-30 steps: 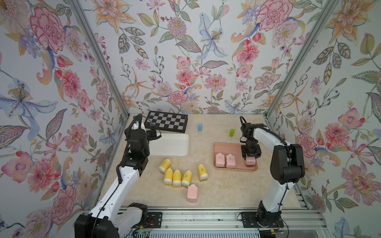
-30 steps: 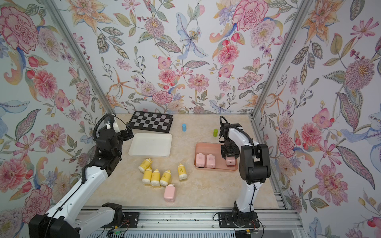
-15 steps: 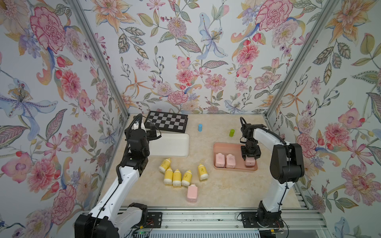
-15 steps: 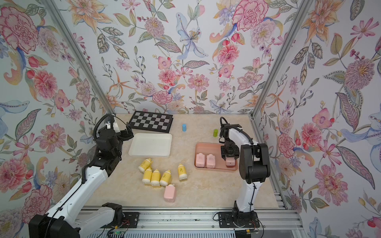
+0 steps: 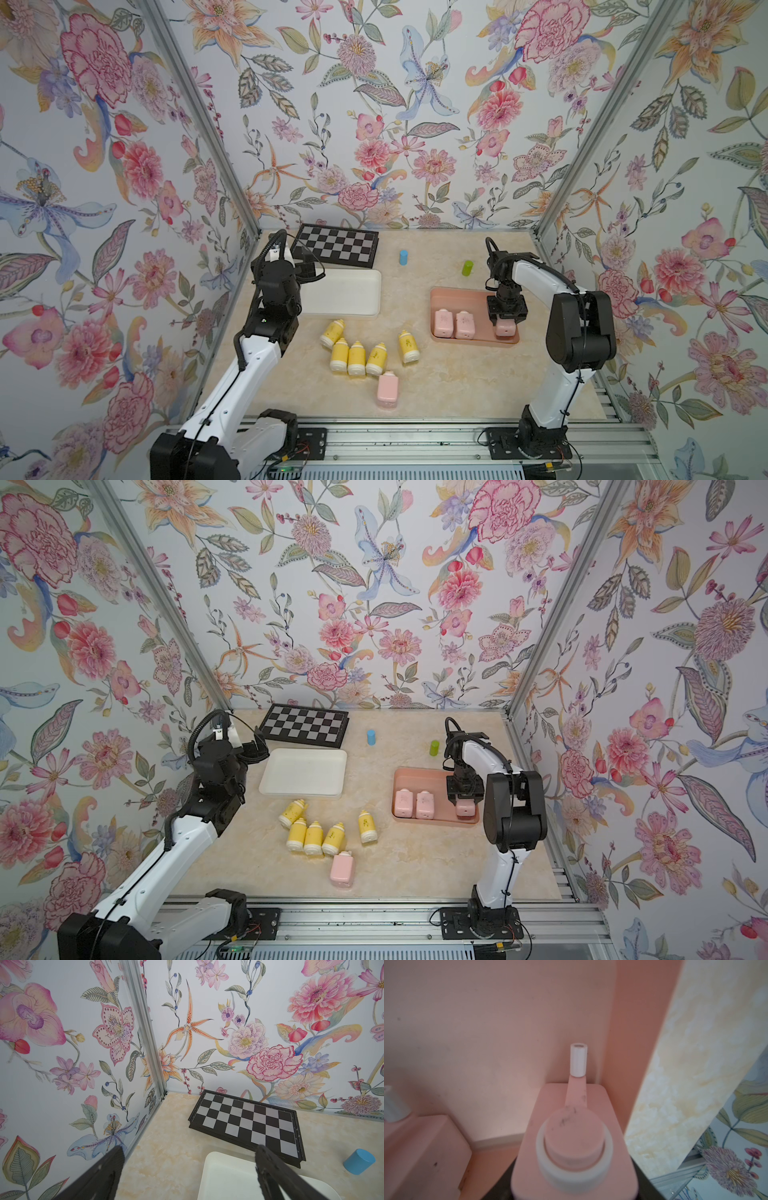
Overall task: Place the pencil sharpeners by color into the storage box
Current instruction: Place the pencil sharpener in the storage box.
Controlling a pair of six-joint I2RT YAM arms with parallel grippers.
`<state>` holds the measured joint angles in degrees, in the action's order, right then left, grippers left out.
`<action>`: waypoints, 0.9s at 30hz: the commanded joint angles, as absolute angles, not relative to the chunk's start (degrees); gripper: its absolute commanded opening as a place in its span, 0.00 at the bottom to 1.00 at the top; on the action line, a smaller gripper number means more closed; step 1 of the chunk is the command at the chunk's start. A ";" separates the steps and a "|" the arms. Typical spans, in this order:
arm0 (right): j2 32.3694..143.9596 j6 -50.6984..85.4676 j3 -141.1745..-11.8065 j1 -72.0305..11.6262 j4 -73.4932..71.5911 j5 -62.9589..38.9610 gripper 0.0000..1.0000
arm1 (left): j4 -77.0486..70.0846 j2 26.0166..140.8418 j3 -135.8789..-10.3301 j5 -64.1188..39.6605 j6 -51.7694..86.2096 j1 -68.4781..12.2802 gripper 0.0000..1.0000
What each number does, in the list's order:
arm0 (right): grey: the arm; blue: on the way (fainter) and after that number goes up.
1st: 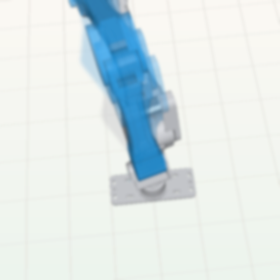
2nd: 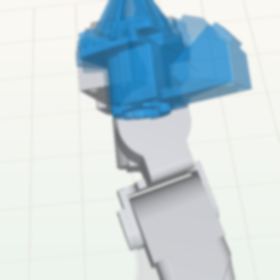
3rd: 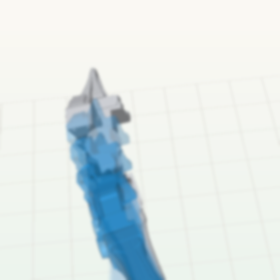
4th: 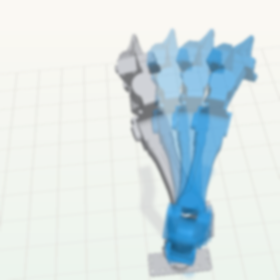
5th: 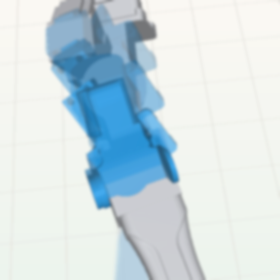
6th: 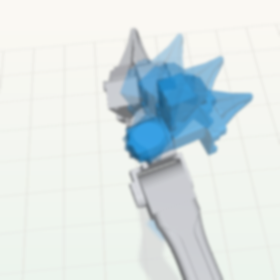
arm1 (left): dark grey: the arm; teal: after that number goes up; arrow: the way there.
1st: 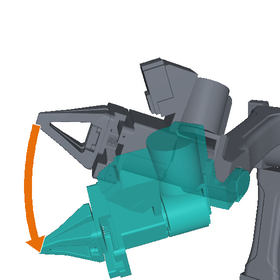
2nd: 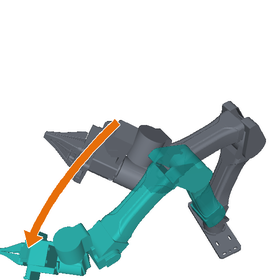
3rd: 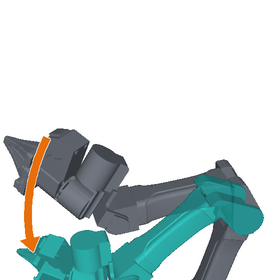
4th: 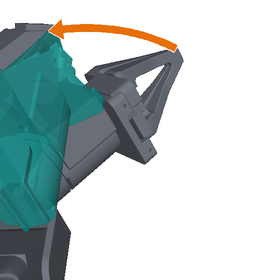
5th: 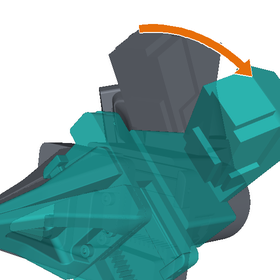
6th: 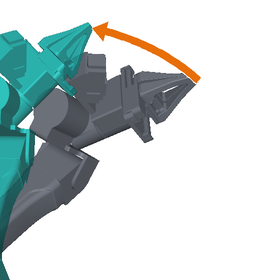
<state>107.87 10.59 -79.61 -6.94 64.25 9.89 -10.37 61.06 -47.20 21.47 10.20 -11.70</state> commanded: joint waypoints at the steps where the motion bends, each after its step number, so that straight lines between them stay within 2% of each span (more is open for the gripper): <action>1: 106.61 9.16 -77.83 -6.17 65.39 10.11 0.47 | -11.51 59.99 -46.41 22.37 8.97 -12.30 0.99; 9: 106.70 9.19 -76.73 -5.89 65.39 9.45 0.50 | -11.60 59.85 -46.37 22.34 8.94 -12.31 0.99; 16: 107.22 9.33 -76.67 -5.89 65.48 9.57 0.63 | -11.61 59.79 -46.32 22.35 8.94 -12.30 0.99; 27: 107.67 9.24 -77.47 -6.32 65.55 10.62 0.71 | -11.65 60.16 -46.32 22.28 8.96 -12.30 0.99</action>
